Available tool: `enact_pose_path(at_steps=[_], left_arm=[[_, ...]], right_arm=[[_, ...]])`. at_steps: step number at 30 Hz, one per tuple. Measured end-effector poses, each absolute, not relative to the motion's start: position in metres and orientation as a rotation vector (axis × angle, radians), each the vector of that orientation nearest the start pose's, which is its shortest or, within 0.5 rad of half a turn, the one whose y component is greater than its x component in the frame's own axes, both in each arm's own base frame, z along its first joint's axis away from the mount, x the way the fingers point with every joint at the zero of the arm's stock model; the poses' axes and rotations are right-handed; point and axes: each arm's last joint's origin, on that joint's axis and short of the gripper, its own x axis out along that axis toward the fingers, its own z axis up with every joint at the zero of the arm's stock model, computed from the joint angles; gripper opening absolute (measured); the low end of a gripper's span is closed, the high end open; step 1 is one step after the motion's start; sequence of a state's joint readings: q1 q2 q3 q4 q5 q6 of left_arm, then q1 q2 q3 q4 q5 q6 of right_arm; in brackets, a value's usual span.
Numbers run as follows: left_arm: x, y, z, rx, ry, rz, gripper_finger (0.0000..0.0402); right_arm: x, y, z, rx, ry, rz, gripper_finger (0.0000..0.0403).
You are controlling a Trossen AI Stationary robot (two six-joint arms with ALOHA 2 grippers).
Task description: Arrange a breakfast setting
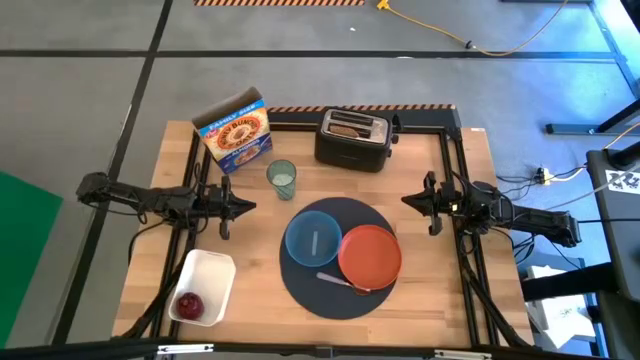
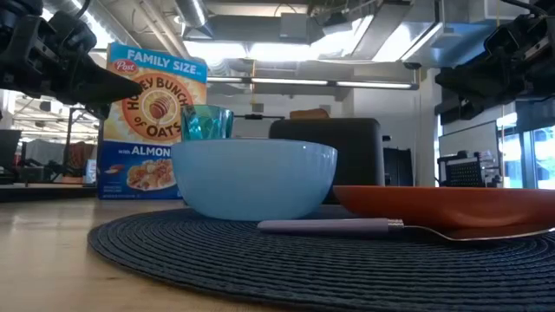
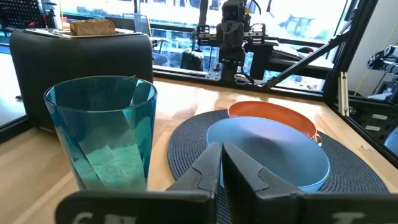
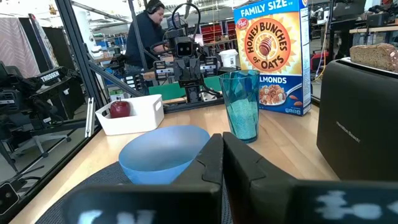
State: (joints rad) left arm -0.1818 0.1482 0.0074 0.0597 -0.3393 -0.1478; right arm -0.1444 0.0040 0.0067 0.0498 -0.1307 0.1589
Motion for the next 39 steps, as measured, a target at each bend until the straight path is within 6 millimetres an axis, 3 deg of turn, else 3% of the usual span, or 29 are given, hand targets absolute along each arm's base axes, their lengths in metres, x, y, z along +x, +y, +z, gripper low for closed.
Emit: enact_pose_path(at_steps=[35,39], left_arm=[[0.1047,-0.0095,0.1598,-0.127,0.067,0.162,0.0011],[0.1047,-0.0095,0.1598,-0.127,0.067,0.163,0.0011]], right_arm=[[0.0967,-0.0102,0.1704,0.151,-0.053,-0.01,0.0001],[0.0965,-0.0117,0.1727,0.081,-0.078,-0.06,0.0001]])
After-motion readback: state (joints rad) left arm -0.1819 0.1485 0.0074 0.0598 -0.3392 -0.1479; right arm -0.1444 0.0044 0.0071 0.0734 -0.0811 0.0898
